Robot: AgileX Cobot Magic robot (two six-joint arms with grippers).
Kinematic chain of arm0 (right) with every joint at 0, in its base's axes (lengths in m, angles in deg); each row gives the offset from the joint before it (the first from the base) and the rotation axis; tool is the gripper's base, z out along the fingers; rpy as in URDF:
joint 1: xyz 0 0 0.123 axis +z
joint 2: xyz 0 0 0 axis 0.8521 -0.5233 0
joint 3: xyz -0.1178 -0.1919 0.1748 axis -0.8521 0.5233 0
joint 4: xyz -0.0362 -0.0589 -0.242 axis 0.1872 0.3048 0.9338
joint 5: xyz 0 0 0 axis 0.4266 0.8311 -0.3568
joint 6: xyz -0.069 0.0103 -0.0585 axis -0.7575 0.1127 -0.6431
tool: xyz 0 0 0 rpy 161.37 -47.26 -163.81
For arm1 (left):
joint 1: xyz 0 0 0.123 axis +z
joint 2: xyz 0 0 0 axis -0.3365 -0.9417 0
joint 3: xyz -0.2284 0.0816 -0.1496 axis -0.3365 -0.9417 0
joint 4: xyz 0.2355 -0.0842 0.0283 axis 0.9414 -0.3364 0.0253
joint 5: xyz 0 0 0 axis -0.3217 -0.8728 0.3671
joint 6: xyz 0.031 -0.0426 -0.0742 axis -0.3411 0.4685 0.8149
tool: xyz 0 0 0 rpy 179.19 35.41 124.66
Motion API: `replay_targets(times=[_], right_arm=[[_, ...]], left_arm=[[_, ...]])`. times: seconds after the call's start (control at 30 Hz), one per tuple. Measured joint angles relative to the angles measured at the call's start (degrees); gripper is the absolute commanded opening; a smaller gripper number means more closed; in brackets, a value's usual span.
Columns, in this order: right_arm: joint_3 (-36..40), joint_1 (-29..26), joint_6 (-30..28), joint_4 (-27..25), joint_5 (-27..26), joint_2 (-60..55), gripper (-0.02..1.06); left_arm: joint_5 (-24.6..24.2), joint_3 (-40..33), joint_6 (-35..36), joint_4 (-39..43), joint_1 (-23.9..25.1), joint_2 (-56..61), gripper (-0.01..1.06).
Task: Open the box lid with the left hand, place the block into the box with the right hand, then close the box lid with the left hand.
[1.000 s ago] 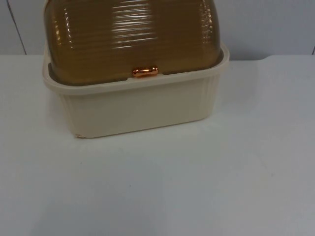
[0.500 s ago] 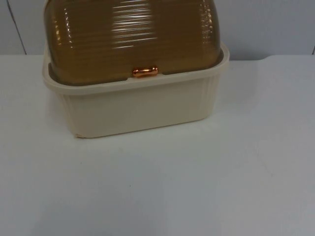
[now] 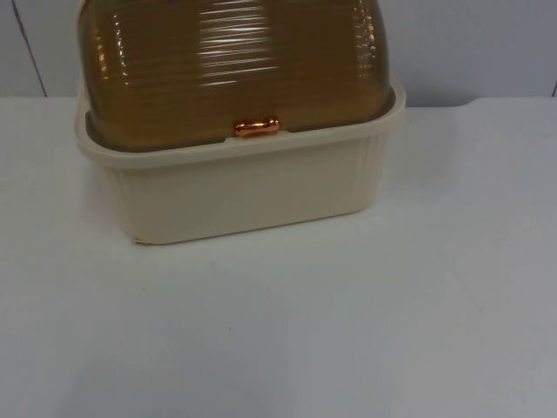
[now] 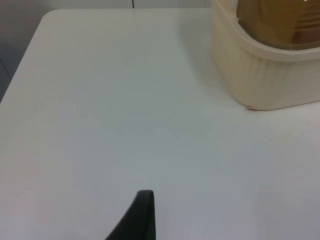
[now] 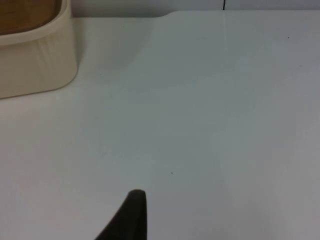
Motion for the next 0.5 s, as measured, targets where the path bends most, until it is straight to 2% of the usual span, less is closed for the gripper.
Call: replay_targets(times=[0.5], right_arm=[[0.0,0.0,0.0,0.0,0.0,0.0,1.05]], left_arm=[[0.0,0.0,0.0,0.0,0.0,0.0,1.05]])
